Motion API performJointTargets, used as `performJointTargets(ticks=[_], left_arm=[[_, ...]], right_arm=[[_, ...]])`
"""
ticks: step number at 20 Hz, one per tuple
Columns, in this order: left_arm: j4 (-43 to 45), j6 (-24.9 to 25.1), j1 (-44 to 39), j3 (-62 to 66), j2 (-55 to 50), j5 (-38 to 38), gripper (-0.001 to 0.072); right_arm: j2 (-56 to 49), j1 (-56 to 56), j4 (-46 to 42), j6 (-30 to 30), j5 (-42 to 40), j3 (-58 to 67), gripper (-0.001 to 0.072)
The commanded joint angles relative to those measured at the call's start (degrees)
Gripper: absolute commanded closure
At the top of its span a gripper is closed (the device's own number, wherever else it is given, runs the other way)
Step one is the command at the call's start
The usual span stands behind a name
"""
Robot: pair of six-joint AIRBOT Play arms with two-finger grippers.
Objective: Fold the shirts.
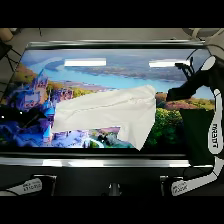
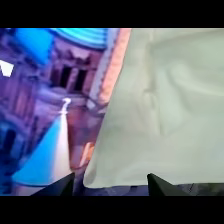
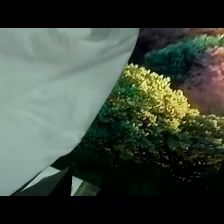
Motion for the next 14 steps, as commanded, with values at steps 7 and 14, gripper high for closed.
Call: performJointTargets(ticks=[7,14], left_arm=[[-3.4,2.6,-4.5,-9.5,-2.0,7.9,0.0174],[-3.4,0.3,-5.9,-9.1,-3.0,9.5,0.0684]], right_arm=[[1.4,-2.1,3.9,-5.6,-0.1,-11.8,0.0191],[1.4,-2.1,10.6,-8.3,-4.8,-20.2,0.0146]])
